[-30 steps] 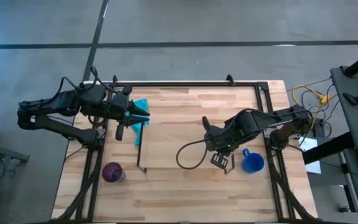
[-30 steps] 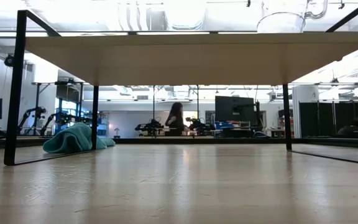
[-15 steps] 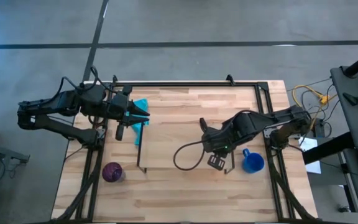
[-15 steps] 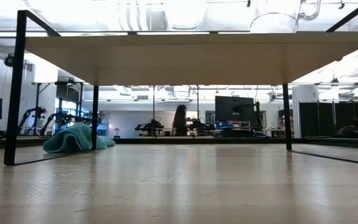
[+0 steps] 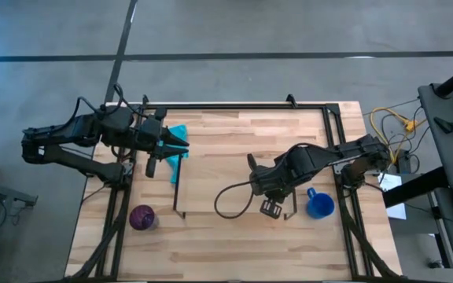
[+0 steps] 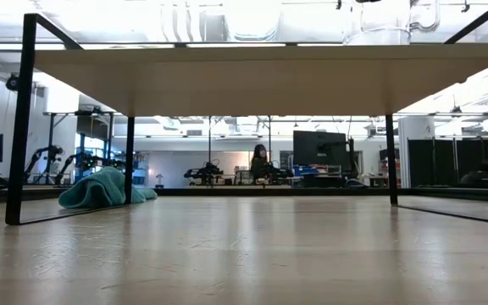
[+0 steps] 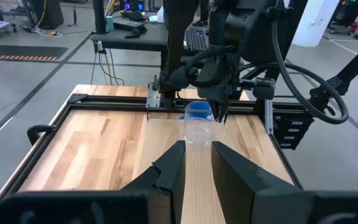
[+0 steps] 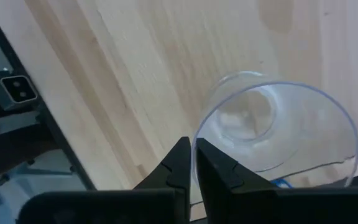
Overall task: Stack small to large cups/mugs on shelf
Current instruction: Put the transparent cup on the shelf, then put the blue mug on the shelf
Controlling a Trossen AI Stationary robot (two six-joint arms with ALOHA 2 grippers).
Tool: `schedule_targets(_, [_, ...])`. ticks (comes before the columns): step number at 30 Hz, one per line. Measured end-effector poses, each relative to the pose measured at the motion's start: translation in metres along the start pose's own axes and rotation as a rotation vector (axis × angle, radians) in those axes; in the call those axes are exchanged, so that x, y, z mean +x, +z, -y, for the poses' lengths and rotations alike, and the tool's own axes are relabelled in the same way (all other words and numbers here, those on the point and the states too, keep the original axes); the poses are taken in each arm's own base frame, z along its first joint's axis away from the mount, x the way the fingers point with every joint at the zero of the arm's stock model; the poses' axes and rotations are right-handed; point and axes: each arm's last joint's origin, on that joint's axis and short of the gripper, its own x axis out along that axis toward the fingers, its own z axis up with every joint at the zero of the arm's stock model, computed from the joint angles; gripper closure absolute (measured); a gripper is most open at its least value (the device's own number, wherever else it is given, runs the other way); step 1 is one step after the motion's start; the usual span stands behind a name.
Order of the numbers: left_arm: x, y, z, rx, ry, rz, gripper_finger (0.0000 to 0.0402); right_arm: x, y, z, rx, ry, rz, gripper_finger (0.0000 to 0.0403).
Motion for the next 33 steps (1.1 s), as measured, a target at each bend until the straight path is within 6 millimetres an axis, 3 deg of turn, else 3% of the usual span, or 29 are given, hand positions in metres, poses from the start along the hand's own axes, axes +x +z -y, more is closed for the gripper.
schedule_targets(11, [-0.001, 0.000, 0.000, 0.000, 0.000, 0.002, 0.0338, 0.000, 0.000, 0.000, 0.026, -0.006, 0.006, 0.0328])
schedule_targets(19, [-0.001, 0.000, 0.000, 0.000, 0.000, 0.002, 0.0338, -0.006, -0.003, 0.002, 0.041, 0.015, 0.010, 0.0324])
schedule_targets(27, [-0.001, 0.000, 0.000, 0.000, -0.001, 0.002, 0.0338, -0.049, -0.006, 0.001, 0.027, 0.118, 0.121, 0.0332])
schedule_targets(33, [-0.007, 0.001, 0.000, 0.000, -0.001, 0.019, 0.0338, -0.080, -0.020, -0.004, -0.013, 0.196, 0.153, 0.0333])
